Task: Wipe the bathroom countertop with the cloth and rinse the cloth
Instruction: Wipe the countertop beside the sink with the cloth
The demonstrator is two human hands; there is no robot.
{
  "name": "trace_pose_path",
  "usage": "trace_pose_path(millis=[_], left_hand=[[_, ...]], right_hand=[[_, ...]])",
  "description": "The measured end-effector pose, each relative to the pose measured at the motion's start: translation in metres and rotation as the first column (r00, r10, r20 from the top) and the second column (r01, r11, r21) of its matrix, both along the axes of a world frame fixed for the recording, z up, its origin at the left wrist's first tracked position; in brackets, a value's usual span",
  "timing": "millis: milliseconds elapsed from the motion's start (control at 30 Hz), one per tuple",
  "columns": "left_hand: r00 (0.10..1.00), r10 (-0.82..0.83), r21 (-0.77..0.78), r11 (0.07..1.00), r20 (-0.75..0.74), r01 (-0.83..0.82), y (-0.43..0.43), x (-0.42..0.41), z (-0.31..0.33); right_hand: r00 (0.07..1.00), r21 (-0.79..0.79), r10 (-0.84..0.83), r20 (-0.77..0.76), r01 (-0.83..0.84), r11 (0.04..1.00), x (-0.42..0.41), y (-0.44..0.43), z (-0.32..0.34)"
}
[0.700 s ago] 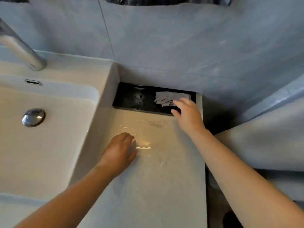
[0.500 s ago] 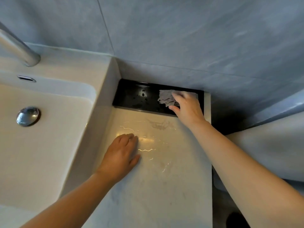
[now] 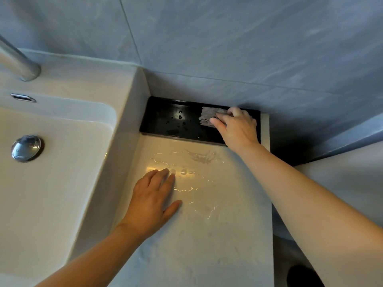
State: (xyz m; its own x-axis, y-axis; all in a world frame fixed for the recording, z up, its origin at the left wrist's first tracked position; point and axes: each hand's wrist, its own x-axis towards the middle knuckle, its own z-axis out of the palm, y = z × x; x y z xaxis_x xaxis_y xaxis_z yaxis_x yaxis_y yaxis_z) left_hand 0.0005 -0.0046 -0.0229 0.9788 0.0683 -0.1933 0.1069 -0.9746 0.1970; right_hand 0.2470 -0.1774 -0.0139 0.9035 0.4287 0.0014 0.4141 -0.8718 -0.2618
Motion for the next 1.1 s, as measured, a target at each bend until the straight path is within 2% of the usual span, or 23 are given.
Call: trace_pose_path(millis=[67, 200, 333, 433, 500, 600, 667, 867, 1000, 1100], left_hand=[[1.0, 0.004, 0.004, 1.0, -0.009, -0.004, 0.0, 0.001, 0.0], [1.0, 0.007, 0.001, 1.0, -0.025, -0.007, 0.001, 0.001, -0.002], [1.0, 0.0, -0.001, 1.0, -0.009, 0.0, 0.001, -0.001, -0.001], [1.0, -0.004, 0.007, 1.0, -0.003, 0.004, 0.0, -0.001, 0.0], [1.0, -0.012, 0.019, 1.0, -0.011, 0.013, 0.001, -0.001, 0.001], [1.0, -0.009, 0.021, 1.0, -0.016, 0.009, 0.001, 0.0, 0.001], [1.0, 0.0, 0.009, 1.0, -0.03, 0.001, -0.001, 0.0, 0.001], [0.997, -0.025, -0.007, 1.0, -0.077, 0.024, 0.002, 0.0, 0.001], [0.997, -0.024, -0.004, 1.0, -0.079, 0.024, 0.001, 0.0, 0.002], [0.997, -0.01, 0.008, 1.0, -0.077, 0.01, -0.002, 0.0, 0.003]], right_hand=[[0.996, 0.049, -0.086, 0.036, 0.084, 0.995, -0.003, 0.01, -0.002], [0.98, 0.03, -0.181, 0.078, 0.18, 0.983, -0.008, 0.025, -0.008], [0.982, 0.051, -0.11, 0.152, 0.103, 0.993, -0.005, 0.023, -0.011], [0.989, 0.052, -0.041, 0.145, 0.034, 0.998, 0.002, 0.017, -0.005], [0.991, 0.115, -0.025, 0.132, 0.01, 0.993, 0.002, 0.01, 0.003], [0.988, 0.313, -0.062, 0.139, 0.016, 0.95, -0.015, -0.014, 0.023], [0.988, 0.362, -0.081, 0.131, 0.029, 0.932, -0.04, -0.037, 0.034], [0.986, 0.333, -0.164, 0.013, 0.15, 0.931, -0.096, -0.088, 0.015], [0.989, 0.256, -0.145, 0.031, 0.133, 0.957, -0.094, -0.093, -0.006], [0.978, 0.255, -0.199, 0.066, 0.176, 0.951, -0.096, -0.088, -0.018]])
